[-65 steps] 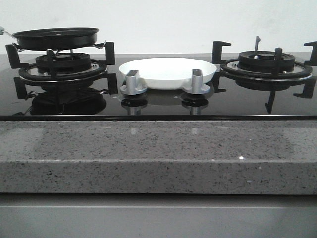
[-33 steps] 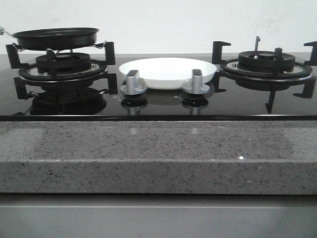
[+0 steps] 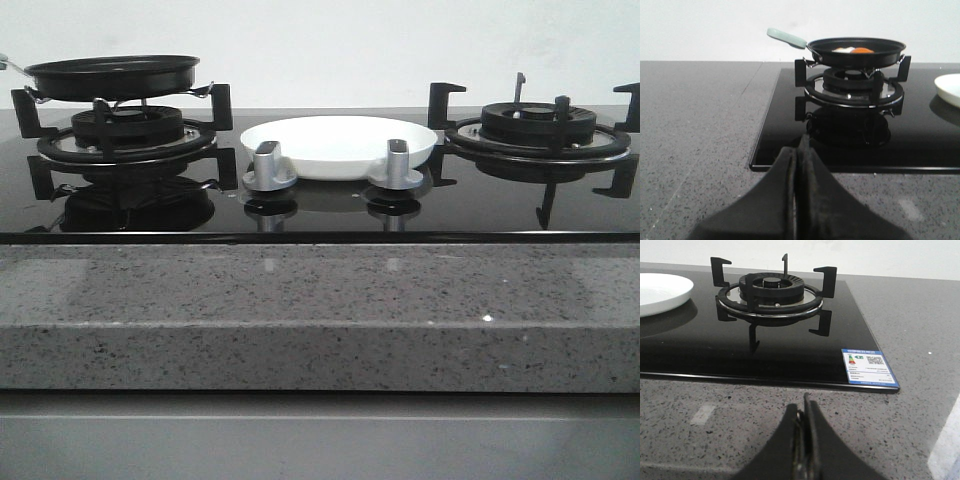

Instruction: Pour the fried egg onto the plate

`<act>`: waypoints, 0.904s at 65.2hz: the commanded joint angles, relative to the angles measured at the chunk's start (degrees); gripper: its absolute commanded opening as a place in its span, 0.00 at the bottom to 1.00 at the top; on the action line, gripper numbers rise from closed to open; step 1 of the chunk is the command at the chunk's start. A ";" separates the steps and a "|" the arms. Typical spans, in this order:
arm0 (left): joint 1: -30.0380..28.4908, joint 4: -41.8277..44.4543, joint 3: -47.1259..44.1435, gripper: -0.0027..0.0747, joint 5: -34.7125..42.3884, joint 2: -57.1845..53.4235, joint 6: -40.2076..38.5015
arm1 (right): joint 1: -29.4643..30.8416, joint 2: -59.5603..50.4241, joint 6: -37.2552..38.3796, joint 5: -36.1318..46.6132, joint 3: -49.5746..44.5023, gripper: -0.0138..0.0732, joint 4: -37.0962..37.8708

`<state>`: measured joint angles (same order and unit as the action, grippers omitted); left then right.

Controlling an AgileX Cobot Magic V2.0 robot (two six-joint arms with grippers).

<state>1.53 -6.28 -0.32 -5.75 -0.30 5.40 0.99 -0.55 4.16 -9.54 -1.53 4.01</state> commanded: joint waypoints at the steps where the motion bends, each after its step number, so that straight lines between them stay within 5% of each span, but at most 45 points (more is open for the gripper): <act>1: 0.29 -2.21 0.19 0.01 6.45 -0.97 -0.54 | 0.46 -1.17 -0.22 5.89 0.52 0.09 -0.23; 20: 0.29 1.54 15.66 0.01 -1.65 6.17 -0.54 | 0.46 2.18 -0.22 -4.35 13.75 0.09 0.92; 37: 0.29 1.92 30.99 0.01 -4.37 26.93 -0.54 | 0.46 20.31 -0.22 -5.81 29.54 0.09 1.88; 59: 0.29 1.82 33.27 0.03 -3.16 31.71 -0.54 | 0.46 28.53 -0.22 -4.26 33.34 0.16 1.88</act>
<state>1.53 -4.47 30.86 -13.76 30.90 5.40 0.99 27.38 4.16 -18.69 29.67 4.91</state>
